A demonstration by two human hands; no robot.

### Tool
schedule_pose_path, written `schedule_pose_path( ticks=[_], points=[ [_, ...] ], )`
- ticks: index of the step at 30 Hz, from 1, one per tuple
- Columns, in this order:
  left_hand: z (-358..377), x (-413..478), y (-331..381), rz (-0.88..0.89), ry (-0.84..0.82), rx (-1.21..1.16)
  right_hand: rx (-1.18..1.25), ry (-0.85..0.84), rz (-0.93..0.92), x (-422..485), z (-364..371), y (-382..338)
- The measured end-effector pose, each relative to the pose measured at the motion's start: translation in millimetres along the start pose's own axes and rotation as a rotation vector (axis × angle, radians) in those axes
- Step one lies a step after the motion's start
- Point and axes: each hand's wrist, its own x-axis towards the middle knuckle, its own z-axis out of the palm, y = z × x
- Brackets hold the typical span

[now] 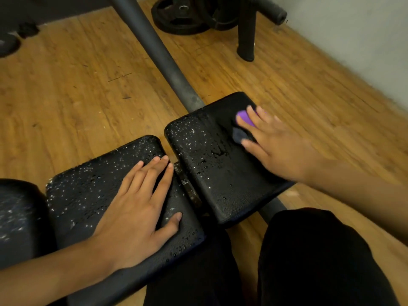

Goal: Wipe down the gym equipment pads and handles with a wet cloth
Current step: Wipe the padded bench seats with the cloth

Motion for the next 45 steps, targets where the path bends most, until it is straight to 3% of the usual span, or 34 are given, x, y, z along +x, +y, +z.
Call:
schedule_pose_path(
  ticks=[4,7,17,22,30,39,45],
  points=[
    [-1.0,0.1,-0.1,-0.009,-0.008,-0.016,0.035,0.019,0.101,96.6,-15.9,3.0],
    [-1.3,0.2,-1.0,-0.004,-0.017,-0.010,0.103,-0.002,0.097,105.5,-18.3,4.9],
    [-0.6,0.4,-0.4,0.008,-0.008,-0.006,0.122,0.030,-0.104,-81.8,1.3,27.0],
    [1.2,1.0,-1.5,0.005,-0.002,-0.021,0.057,0.030,-0.139,-23.5,6.1,22.9],
    [-0.8,0.5,-0.5,0.000,-0.035,-0.005,0.007,-0.005,-0.023,91.4,-6.2,-1.5],
    [-0.1,1.0,0.8,0.008,-0.003,0.002,-0.106,-0.125,-0.292,-71.6,-6.0,13.2],
    [1.0,1.7,-0.7,0.006,-0.009,0.006,-0.077,0.013,-0.188,43.7,1.6,-21.5]
  ],
)
